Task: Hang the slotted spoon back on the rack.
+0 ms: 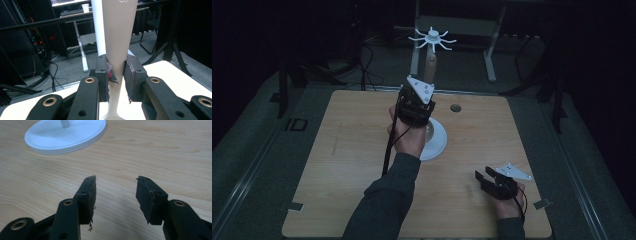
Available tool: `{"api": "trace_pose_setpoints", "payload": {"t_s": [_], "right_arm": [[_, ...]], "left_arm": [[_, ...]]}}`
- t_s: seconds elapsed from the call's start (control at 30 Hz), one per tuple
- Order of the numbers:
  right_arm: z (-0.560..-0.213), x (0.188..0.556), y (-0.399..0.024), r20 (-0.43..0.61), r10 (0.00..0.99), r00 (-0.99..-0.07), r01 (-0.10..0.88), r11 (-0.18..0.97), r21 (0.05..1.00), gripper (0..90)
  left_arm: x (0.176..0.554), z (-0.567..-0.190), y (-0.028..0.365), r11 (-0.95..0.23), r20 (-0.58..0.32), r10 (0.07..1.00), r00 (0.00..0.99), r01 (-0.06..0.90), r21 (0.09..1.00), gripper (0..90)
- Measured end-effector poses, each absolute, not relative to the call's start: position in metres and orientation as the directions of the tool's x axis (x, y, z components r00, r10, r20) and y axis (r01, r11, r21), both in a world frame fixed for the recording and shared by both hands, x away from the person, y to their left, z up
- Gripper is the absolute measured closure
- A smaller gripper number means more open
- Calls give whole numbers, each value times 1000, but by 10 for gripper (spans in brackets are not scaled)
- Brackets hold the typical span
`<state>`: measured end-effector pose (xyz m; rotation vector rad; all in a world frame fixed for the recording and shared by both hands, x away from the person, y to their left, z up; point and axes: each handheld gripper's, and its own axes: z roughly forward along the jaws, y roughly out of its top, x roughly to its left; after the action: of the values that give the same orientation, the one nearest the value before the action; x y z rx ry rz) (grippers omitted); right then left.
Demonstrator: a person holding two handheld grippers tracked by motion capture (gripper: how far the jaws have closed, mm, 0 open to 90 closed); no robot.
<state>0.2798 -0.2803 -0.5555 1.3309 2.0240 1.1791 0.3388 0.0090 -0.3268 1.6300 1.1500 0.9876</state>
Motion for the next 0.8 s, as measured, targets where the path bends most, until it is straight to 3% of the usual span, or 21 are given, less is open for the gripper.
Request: {"api": "trace_pose_setpoints", "payload": {"t_s": [0.8], "right_arm": [[-555,281,-281,92,896,-435,515,164,841,501]], "left_arm": [[354,-323,3,-201,135,964,230,297,933,745]]}}
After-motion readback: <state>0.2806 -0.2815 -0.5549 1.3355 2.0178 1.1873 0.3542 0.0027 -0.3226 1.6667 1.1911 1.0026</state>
